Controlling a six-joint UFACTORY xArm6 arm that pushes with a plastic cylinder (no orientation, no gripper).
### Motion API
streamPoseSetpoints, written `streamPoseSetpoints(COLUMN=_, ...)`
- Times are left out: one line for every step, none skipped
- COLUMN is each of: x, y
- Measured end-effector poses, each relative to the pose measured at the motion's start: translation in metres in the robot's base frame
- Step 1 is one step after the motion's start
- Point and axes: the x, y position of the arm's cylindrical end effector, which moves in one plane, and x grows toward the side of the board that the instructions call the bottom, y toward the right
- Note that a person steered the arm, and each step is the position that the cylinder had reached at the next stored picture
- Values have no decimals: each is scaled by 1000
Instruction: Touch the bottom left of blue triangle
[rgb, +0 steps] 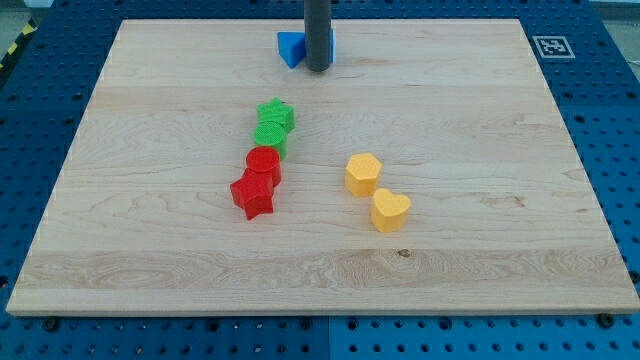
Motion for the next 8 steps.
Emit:
streamPoseSetpoints(x=28, y=1)
streamPoseSetpoints(x=52, y=-18)
streamPoseSetpoints(x=53, y=-37)
streamPoseSetpoints(x=42, y=-60)
streamPoseSetpoints(x=36, y=-60)
streamPoseSetpoints(x=36, y=-60)
streamPoseSetpoints(x=36, y=-60)
streamPoseSetpoints(x=29, y=-60)
